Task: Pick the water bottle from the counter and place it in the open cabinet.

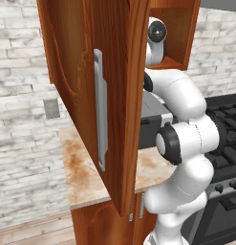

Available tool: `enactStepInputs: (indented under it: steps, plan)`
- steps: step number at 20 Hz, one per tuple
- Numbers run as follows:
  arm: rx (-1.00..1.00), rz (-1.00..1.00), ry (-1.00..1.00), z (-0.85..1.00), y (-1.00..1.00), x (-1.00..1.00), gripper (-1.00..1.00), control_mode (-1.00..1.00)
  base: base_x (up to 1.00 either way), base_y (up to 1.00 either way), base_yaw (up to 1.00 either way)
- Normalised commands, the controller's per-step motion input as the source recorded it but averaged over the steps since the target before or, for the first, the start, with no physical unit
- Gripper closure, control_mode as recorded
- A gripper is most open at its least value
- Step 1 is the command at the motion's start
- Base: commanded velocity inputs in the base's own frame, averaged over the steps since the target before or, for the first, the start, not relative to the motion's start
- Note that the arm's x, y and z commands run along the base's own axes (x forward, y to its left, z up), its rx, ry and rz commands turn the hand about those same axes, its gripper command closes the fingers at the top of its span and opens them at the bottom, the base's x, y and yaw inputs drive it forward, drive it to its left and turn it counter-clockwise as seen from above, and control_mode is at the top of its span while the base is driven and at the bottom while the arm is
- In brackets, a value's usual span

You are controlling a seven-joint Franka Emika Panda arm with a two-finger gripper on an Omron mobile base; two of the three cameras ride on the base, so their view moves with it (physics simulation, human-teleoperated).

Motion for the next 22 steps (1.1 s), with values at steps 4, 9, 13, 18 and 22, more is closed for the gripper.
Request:
enactStepInputs:
  steps: [4,9,13,18,22]
  plan:
    - [0.00,0.00,0.00,-0.31,0.00,0.39,1.00,-1.00,0.00,0.00,0.00]
    - [0.00,0.00,0.00,-0.60,-0.05,0.09,1.00,-1.00,0.00,0.00,0.00]
    - [0.00,0.00,0.00,-0.11,0.00,0.03,1.00,-1.00,0.00,0.00,0.00]
    - [0.00,0.00,0.00,0.00,0.00,0.01,-1.00,-1.00,0.00,0.00,0.00]
    - [0.00,0.00,0.00,0.00,0.00,0.13,-1.00,-1.00,0.00,0.00,0.00]
